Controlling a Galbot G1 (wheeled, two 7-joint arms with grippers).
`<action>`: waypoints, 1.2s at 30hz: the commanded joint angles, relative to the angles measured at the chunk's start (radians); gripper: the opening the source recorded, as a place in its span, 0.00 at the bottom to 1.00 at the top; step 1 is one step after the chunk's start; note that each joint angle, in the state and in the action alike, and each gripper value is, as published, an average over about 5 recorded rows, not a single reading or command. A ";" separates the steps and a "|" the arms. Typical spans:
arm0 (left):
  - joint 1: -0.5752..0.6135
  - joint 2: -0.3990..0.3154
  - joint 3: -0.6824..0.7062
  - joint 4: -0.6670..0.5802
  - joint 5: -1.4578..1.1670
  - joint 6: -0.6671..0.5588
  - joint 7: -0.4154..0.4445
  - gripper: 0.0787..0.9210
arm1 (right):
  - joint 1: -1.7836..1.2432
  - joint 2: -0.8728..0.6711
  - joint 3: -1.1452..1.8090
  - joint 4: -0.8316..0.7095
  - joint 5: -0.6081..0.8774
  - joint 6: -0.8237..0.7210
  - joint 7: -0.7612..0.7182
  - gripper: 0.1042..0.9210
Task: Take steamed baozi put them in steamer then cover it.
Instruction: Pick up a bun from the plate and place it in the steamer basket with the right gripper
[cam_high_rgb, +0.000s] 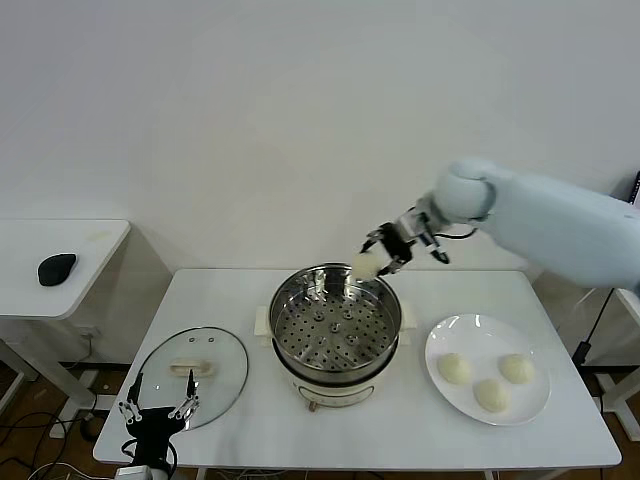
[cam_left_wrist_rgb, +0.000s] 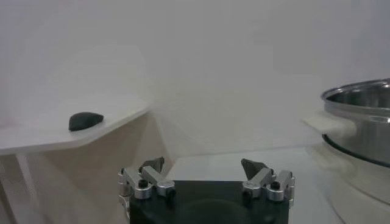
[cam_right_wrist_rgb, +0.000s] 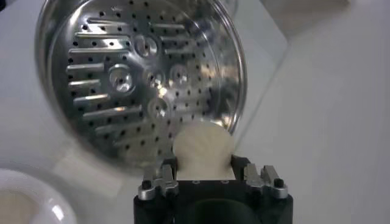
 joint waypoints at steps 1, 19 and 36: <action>-0.006 0.000 -0.005 0.002 -0.011 0.000 0.000 0.88 | -0.010 0.175 -0.063 -0.081 -0.164 0.174 0.021 0.56; -0.021 -0.004 -0.002 0.003 -0.012 0.003 -0.006 0.88 | -0.128 0.210 -0.026 -0.217 -0.436 0.355 0.057 0.57; -0.017 -0.008 0.003 -0.025 -0.002 0.009 -0.004 0.88 | 0.164 -0.003 -0.075 0.058 0.037 -0.043 -0.071 0.88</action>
